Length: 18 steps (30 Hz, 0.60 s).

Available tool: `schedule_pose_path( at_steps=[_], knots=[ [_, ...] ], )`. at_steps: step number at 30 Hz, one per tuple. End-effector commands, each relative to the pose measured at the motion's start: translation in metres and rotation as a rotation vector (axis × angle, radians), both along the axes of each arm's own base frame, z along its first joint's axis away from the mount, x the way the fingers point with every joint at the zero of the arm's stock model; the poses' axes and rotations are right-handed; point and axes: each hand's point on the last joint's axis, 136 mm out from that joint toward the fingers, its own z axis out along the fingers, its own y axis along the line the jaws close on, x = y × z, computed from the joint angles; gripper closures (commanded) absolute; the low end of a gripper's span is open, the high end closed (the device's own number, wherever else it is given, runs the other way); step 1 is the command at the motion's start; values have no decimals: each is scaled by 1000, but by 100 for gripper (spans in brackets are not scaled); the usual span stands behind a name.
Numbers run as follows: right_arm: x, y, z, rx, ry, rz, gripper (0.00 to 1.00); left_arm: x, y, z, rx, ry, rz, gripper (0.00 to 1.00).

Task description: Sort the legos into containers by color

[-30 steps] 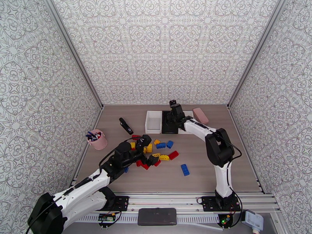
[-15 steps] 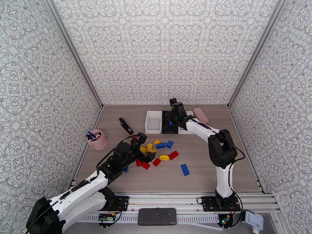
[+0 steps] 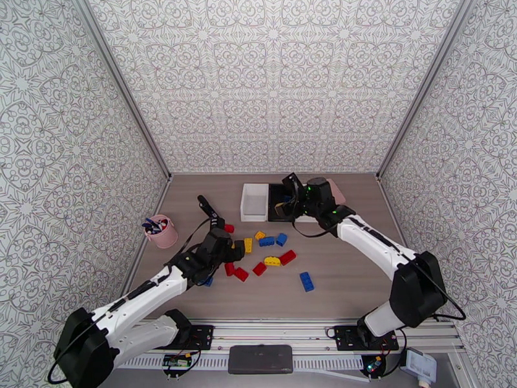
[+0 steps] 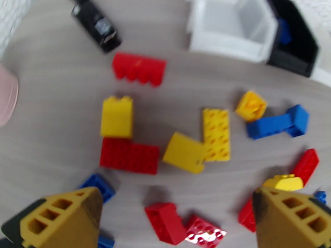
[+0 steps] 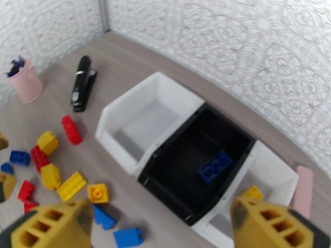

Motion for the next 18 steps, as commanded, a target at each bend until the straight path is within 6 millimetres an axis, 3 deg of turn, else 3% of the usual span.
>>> schedule_pose_path(
  at_steps=[1,7,11,18],
  knots=[
    [-49,18,-3,29,54,243,8,-11,17,-11,25,134,137,0],
    [-76,30,-3,56,87,384,7,-23,4,-43,28,326,132,1],
    [-76,35,-5,40,94,406,7,-28,-4,-59,65,411,109,1],
    [-75,39,-11,38,117,419,7,-32,-5,-75,116,473,117,17]
  ],
)
